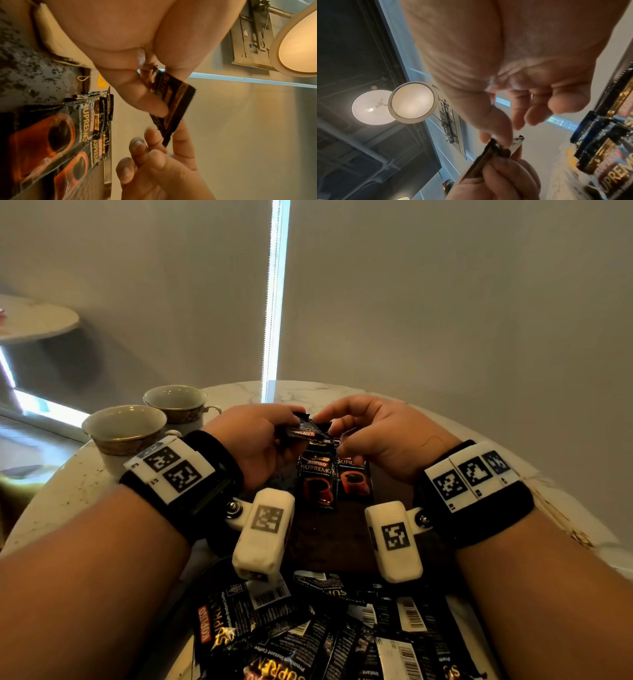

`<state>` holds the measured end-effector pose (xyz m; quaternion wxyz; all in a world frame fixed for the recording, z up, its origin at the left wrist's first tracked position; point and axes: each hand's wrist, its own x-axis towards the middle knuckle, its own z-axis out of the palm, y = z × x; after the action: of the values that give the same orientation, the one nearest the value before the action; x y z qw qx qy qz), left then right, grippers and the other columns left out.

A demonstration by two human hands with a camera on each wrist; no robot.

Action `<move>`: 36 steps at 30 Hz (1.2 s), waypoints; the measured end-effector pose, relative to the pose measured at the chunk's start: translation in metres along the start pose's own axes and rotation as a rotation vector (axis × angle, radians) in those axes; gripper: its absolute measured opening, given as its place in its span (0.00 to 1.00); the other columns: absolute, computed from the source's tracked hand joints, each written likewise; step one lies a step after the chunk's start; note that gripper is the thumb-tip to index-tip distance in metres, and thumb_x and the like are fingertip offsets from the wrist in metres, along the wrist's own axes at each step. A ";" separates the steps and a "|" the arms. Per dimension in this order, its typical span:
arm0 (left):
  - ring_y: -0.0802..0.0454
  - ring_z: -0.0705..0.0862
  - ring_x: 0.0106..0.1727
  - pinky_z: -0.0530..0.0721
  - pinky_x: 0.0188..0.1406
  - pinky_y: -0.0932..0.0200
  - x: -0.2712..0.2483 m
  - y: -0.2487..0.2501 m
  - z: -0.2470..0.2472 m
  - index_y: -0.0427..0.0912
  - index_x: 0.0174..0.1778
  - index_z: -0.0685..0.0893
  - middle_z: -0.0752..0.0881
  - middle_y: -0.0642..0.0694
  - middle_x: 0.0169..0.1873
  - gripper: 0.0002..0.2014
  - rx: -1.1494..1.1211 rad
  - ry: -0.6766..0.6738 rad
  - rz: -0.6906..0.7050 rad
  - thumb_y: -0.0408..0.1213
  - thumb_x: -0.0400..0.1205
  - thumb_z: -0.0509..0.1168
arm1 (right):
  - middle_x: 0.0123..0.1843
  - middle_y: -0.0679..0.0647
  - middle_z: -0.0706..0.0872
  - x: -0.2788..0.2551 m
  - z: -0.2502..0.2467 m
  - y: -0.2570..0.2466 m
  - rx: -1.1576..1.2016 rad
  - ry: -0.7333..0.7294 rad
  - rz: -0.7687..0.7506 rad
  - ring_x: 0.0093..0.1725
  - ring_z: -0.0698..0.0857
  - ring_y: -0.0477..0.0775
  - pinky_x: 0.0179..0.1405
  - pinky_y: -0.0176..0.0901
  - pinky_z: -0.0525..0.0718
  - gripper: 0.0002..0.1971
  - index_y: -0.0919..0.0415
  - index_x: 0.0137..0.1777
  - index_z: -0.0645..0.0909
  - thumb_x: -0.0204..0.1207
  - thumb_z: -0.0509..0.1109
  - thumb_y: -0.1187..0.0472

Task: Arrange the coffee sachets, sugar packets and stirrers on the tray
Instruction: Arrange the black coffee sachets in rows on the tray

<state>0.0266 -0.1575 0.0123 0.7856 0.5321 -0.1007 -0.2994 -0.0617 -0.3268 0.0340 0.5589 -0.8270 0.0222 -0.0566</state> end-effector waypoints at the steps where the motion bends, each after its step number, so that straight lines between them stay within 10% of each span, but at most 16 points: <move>1: 0.54 0.87 0.26 0.84 0.23 0.66 0.000 0.000 0.000 0.34 0.60 0.83 0.84 0.37 0.44 0.11 -0.014 0.004 -0.002 0.25 0.87 0.58 | 0.50 0.61 0.86 -0.001 0.001 -0.001 -0.036 0.000 -0.014 0.44 0.84 0.60 0.41 0.50 0.84 0.21 0.47 0.48 0.92 0.56 0.78 0.69; 7: 0.56 0.84 0.24 0.83 0.22 0.68 0.001 0.001 0.001 0.35 0.61 0.80 0.83 0.43 0.33 0.09 0.035 0.008 -0.093 0.31 0.87 0.61 | 0.43 0.54 0.92 -0.003 0.004 -0.004 -0.091 0.093 -0.115 0.38 0.85 0.48 0.41 0.45 0.82 0.08 0.49 0.40 0.92 0.71 0.80 0.64; 13: 0.59 0.65 0.23 0.60 0.18 0.67 0.001 0.009 -0.008 0.45 0.59 0.81 0.70 0.50 0.31 0.19 0.169 -0.063 -0.211 0.56 0.83 0.65 | 0.36 0.54 0.90 0.007 0.000 -0.002 0.132 0.392 -0.141 0.28 0.83 0.50 0.26 0.42 0.80 0.06 0.56 0.42 0.85 0.79 0.74 0.67; 20: 0.59 0.66 0.26 0.61 0.14 0.70 -0.002 0.003 -0.005 0.46 0.59 0.83 0.79 0.51 0.36 0.23 0.168 -0.181 -0.129 0.47 0.69 0.75 | 0.41 0.58 0.91 0.007 0.003 0.002 0.143 0.334 -0.103 0.43 0.90 0.62 0.40 0.52 0.88 0.05 0.59 0.42 0.86 0.76 0.76 0.68; 29: 0.59 0.66 0.27 0.61 0.14 0.70 0.000 0.000 -0.003 0.42 0.55 0.82 0.78 0.51 0.31 0.09 0.231 -0.147 -0.068 0.39 0.81 0.69 | 0.42 0.59 0.90 0.007 0.000 0.002 0.151 0.250 -0.041 0.42 0.85 0.60 0.29 0.41 0.80 0.09 0.60 0.42 0.86 0.77 0.71 0.74; 36: 0.56 0.78 0.24 0.74 0.22 0.64 0.006 0.004 -0.008 0.46 0.45 0.83 0.81 0.52 0.29 0.10 0.199 -0.060 -0.150 0.47 0.86 0.63 | 0.34 0.57 0.89 0.019 -0.025 0.031 0.179 0.445 0.115 0.32 0.83 0.59 0.29 0.47 0.77 0.08 0.58 0.37 0.88 0.75 0.71 0.67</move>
<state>0.0365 -0.1534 0.0116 0.7009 0.6044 -0.1133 -0.3614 -0.0447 -0.3629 0.0158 0.6135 -0.7388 0.1868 -0.2071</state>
